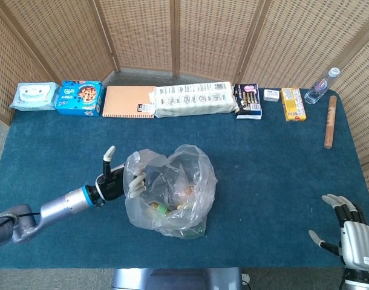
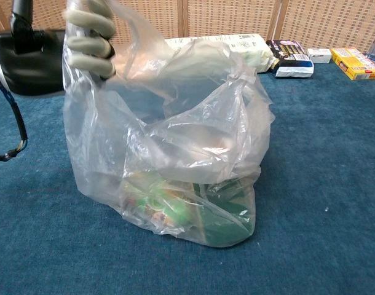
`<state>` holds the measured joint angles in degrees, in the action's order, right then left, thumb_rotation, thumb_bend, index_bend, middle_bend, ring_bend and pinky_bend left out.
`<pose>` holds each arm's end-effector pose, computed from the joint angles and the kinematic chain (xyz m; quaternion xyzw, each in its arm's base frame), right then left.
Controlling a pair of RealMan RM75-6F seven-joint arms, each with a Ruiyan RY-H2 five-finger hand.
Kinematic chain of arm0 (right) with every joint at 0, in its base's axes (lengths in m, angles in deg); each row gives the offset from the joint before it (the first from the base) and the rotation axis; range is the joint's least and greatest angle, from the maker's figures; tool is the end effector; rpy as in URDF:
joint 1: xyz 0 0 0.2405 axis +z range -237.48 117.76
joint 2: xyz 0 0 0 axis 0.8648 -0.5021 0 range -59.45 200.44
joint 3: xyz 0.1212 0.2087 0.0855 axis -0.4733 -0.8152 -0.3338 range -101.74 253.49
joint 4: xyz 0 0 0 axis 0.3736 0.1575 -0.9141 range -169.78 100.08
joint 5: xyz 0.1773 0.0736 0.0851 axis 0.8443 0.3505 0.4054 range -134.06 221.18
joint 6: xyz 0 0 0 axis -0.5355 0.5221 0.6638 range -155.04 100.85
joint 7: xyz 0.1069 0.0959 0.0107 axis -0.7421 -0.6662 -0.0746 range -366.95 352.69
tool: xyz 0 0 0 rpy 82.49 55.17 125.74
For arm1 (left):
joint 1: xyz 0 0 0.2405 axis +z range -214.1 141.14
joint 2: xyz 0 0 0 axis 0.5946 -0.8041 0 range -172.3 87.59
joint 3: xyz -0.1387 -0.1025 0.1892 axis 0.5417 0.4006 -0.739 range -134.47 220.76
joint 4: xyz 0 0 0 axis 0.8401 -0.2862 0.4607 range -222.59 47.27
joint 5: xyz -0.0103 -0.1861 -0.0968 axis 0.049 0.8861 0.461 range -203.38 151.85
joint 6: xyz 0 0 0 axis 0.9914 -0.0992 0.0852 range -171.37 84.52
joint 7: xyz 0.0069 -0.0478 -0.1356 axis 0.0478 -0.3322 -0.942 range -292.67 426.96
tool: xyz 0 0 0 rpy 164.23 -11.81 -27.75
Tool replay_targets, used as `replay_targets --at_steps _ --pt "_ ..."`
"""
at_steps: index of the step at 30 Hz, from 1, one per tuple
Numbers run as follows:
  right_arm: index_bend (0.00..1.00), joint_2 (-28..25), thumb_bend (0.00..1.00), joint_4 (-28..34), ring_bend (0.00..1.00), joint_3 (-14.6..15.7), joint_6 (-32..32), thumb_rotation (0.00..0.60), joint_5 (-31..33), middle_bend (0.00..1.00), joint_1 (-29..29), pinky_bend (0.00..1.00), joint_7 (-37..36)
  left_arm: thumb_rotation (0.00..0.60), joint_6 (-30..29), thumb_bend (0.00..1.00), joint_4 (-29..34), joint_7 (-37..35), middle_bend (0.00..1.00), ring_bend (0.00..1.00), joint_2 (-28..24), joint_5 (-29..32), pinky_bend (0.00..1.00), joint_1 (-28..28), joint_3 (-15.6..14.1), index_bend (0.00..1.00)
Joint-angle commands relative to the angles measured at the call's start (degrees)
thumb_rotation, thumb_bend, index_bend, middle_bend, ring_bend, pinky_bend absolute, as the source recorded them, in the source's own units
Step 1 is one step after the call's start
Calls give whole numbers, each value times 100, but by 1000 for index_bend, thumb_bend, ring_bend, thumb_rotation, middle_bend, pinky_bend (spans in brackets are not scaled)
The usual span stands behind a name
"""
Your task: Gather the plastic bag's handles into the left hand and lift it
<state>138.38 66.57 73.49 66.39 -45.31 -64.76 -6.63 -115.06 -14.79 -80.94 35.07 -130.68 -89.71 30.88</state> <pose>-0.2869 -0.1279 0.1454 0.5009 -0.4451 0.4483 0.5916 -0.1499 0.3259 0.0353 0.2079 0.8632 0.3485 0.3004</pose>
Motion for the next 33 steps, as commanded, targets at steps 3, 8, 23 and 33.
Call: replay_targets --at_steps 3,8,23,33 --pt "202 5 173 -14 166 -4 13 600 -13 218 0 110 -14 0 510 61 110 322 373 423 -182 -113 534 -326 -309 305" --pt "202 1 172 -32 166 -4 37 600 -32 218 -7 110 -37 0 865 23 246 534 181 214 -232 -46 358 -541 -389 156" --pt "202 -6 173 -33 166 -1 110 600 -99 222 -29 110 -110 0 1219 50 839 -540 138 187 196 1218 259 -708 755 99" --pt "202 2 172 -89 166 5 175 600 -147 225 -55 110 -205 0 1943 81 1198 -1198 138 187 -6 1578 296 -867 900 77"
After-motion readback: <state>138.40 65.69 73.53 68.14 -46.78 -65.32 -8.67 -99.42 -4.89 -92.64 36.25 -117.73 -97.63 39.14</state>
